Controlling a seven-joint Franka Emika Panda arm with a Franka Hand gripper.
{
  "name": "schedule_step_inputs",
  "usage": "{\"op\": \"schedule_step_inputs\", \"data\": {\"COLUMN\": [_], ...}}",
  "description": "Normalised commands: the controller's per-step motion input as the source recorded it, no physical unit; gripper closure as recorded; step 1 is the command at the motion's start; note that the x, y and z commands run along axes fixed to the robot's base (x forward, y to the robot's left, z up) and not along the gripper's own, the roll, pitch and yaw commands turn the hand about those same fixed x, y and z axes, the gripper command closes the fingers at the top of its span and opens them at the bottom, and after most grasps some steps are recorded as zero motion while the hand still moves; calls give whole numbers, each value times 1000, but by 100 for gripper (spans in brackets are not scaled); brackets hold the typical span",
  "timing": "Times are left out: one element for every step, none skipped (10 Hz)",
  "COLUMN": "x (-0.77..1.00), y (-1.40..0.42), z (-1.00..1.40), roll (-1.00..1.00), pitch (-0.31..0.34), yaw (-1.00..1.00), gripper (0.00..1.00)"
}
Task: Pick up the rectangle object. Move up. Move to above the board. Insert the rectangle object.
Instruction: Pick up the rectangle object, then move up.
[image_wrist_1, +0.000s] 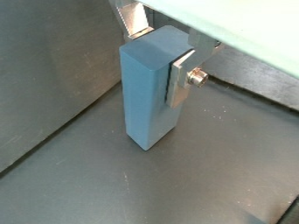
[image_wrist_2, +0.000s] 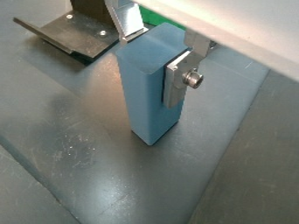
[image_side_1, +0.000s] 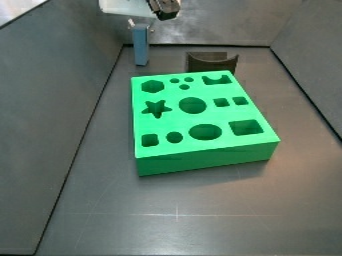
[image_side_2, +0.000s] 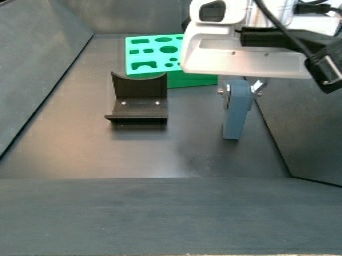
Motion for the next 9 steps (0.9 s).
{"op": "schedule_step_inputs", "data": {"x": [0,0,0,0,0,0,23,-21,-22], "y": [0,0,0,0,0,0,62,51,31], "z": [0,0,0,0,0,833,878,766,641], "roll": [0,0,0,0,0,0,7,15,30], "pitch": [0,0,0,0,0,0,-25,12,25], "yaw": [0,0,0,0,0,0,-38,-47,-47], "gripper": [100,100,100,100,100,100,100,100,100]}}
